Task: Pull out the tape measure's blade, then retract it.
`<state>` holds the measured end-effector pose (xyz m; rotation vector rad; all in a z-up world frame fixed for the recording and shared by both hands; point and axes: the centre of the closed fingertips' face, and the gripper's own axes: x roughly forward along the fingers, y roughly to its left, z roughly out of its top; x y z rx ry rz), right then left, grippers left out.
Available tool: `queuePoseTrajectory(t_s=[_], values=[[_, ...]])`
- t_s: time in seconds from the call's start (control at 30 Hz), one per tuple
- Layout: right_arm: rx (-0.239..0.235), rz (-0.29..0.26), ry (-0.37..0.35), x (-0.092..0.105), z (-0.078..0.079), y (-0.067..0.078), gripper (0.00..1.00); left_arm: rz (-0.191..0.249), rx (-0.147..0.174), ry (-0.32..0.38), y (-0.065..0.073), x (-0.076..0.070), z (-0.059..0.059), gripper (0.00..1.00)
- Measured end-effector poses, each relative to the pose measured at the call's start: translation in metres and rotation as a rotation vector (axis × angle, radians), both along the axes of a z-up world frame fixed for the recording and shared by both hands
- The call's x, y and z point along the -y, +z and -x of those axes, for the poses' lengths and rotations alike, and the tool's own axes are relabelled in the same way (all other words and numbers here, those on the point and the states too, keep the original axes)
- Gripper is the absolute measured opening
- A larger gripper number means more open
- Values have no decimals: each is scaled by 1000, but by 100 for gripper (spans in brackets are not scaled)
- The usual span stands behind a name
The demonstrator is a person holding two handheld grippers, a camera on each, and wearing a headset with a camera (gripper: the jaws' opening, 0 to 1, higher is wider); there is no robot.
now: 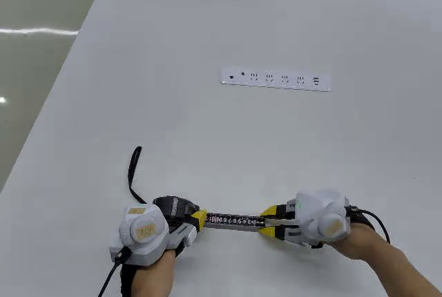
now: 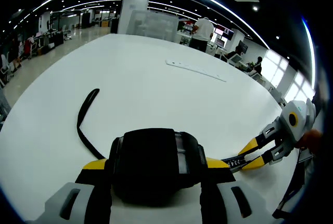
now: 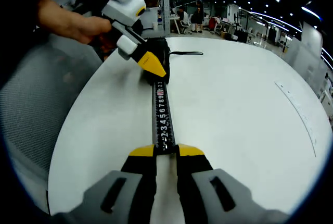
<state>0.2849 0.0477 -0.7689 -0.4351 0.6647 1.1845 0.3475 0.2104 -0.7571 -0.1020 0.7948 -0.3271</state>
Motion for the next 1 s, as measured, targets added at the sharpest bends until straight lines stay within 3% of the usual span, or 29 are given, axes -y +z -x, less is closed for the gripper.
queuePoseTrajectory(t_s=[0.2, 0.67, 1.0], values=[[3, -20, 5, -21, -5, 0, 12, 0, -3, -2, -1, 0, 0, 66], [11, -32, 9, -36, -12, 0, 12, 7, -4, 3, 0, 0, -1, 66], [11, -52, 18, -57, -15, 0, 12, 13, -8, 0, 0, 0, 0, 66]])
